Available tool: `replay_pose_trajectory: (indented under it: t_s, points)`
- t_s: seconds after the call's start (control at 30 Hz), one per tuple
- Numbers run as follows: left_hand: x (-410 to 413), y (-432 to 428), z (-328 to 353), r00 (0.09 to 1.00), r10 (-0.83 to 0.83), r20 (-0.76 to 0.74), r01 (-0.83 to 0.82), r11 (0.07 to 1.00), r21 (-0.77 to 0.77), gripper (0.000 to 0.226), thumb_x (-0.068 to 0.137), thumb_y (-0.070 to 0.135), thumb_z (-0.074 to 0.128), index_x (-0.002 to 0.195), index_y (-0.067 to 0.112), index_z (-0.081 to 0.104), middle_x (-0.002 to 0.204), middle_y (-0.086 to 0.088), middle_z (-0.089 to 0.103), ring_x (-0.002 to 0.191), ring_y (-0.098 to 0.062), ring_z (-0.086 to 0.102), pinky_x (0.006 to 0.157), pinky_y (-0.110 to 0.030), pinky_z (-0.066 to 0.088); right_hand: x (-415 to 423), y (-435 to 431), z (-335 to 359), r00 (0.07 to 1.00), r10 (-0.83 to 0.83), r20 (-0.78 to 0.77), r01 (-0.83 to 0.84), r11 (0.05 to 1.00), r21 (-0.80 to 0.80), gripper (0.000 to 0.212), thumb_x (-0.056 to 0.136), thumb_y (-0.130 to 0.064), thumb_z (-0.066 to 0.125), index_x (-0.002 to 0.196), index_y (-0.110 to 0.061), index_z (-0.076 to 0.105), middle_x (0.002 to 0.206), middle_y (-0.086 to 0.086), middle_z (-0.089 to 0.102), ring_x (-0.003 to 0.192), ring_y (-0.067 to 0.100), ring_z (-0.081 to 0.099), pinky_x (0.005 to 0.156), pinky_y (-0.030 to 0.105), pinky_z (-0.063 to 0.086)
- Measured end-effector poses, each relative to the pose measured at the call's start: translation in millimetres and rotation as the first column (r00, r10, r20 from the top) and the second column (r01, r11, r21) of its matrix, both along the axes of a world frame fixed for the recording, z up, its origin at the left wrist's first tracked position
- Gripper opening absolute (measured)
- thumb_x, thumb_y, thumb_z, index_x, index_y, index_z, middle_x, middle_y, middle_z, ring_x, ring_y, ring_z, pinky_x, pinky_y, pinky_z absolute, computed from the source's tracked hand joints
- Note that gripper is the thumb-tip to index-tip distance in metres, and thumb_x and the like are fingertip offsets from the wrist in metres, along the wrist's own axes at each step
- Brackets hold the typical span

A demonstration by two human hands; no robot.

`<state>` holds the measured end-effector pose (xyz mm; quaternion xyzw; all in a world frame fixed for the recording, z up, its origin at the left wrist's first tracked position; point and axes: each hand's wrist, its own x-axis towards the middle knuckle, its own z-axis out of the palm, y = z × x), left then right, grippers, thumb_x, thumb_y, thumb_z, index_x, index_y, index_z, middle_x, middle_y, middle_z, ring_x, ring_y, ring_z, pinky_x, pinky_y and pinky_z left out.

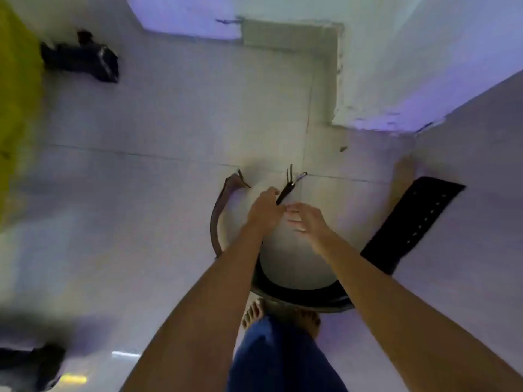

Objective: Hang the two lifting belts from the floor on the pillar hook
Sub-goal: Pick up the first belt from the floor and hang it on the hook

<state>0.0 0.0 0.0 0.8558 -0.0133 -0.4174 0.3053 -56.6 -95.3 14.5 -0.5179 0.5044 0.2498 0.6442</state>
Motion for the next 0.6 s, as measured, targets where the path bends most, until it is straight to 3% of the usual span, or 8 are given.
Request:
replay_pose_trajectory:
  t_s: [0.07, 0.13, 0.2, 0.23, 0.3, 0.37, 0.47, 0.6]
  points:
    - [3, -12, -50, 0.999, -0.051, 0.005, 0.051, 0.996, 0.072, 0.045, 0.088, 0.025, 0.057, 0.129, 0.007, 0.046, 0.132, -0.016, 0.052, 0.121, -0.032, 0.051, 0.099, -0.038, 0.037, 8, -3, -50, 0.998, -0.059, -0.022, 0.060, 0.998, 0.001, 0.016, 0.093, -0.021, 0.047, 0.091, -0.013, 0.060, 0.080, 0.002, 0.057, 0.069, 0.013, 0.052, 0.059, 0.023, 0.037]
    - [3, -14, -94, 0.990, -0.139, 0.029, 0.130, 0.971, 0.203, 0.043, 0.089, 0.025, 0.053, 0.128, 0.008, 0.046, 0.130, -0.016, 0.055, 0.118, -0.033, 0.053, 0.100, -0.041, 0.038, 10, -10, -95, 0.991, -0.111, -0.068, 0.111, 0.994, -0.013, 0.019, 0.094, -0.022, 0.044, 0.083, -0.017, 0.058, 0.092, 0.010, 0.058, 0.074, 0.017, 0.055, 0.062, 0.025, 0.041]
    - [-1, -14, -120, 0.977, -0.199, 0.072, 0.170, 0.942, 0.289, 0.033, 0.092, 0.022, 0.049, 0.123, 0.010, 0.051, 0.122, -0.017, 0.061, 0.110, -0.035, 0.058, 0.091, -0.039, 0.043, 5, -17, -124, 0.985, -0.148, -0.083, 0.148, 0.989, -0.014, 0.032, 0.097, -0.029, 0.039, 0.109, -0.008, 0.059, 0.122, 0.020, 0.057, 0.107, 0.027, 0.059, 0.090, 0.035, 0.047]
    - [-2, -14, -127, 0.972, -0.207, 0.108, 0.163, 0.933, 0.321, 0.030, 0.092, 0.021, 0.047, 0.119, 0.010, 0.054, 0.118, -0.017, 0.064, 0.107, -0.036, 0.060, 0.087, -0.039, 0.046, 4, -21, -131, 0.982, -0.170, -0.077, 0.171, 0.985, 0.010, 0.043, 0.098, -0.034, 0.036, 0.124, -0.004, 0.053, 0.136, 0.018, 0.052, 0.124, 0.029, 0.051, 0.104, 0.040, 0.040]
    - [-6, -19, -123, 0.961, -0.217, 0.172, 0.149, 0.928, 0.342, 0.029, 0.094, 0.019, 0.044, 0.120, 0.013, 0.056, 0.114, -0.017, 0.066, 0.104, -0.037, 0.061, 0.083, -0.039, 0.047, 5, -28, -130, 0.987, -0.155, -0.050, 0.159, 0.984, 0.082, 0.059, 0.097, -0.045, 0.029, 0.138, -0.004, 0.039, 0.148, 0.012, 0.040, 0.138, 0.026, 0.037, 0.113, 0.044, 0.029]
    - [-16, -25, -96, 0.946, -0.254, 0.201, 0.168, 0.916, 0.363, 0.032, 0.095, 0.018, 0.042, 0.125, 0.017, 0.053, 0.113, -0.016, 0.067, 0.103, -0.036, 0.062, 0.082, -0.040, 0.048, 6, -32, -106, 0.989, -0.145, -0.011, 0.145, 0.980, 0.137, 0.067, 0.094, -0.055, 0.026, 0.141, -0.008, 0.036, 0.150, 0.008, 0.038, 0.138, 0.024, 0.036, 0.112, 0.046, 0.029]
    - [-29, -34, -45, 0.943, -0.235, 0.235, 0.151, 0.933, 0.328, 0.039, 0.097, 0.017, 0.039, 0.135, 0.024, 0.044, 0.112, -0.015, 0.067, 0.102, -0.037, 0.063, 0.083, -0.041, 0.047, 9, -28, -55, 0.978, -0.190, 0.085, 0.173, 0.969, 0.175, 0.064, 0.089, -0.061, 0.033, 0.132, -0.016, 0.047, 0.139, 0.004, 0.050, 0.127, 0.023, 0.048, 0.108, 0.050, 0.036]
    - [-34, -58, 88, 0.938, -0.176, 0.300, 0.134, 0.979, 0.155, 0.047, 0.094, 0.010, 0.042, 0.140, 0.019, 0.038, 0.110, -0.015, 0.067, 0.095, -0.039, 0.064, 0.075, -0.042, 0.048, 9, -42, 91, 0.944, -0.210, 0.253, 0.209, 0.977, 0.032, 0.026, 0.088, -0.038, 0.057, 0.101, -0.016, 0.060, 0.090, -0.004, 0.064, 0.094, 0.016, 0.061, 0.085, 0.037, 0.049]
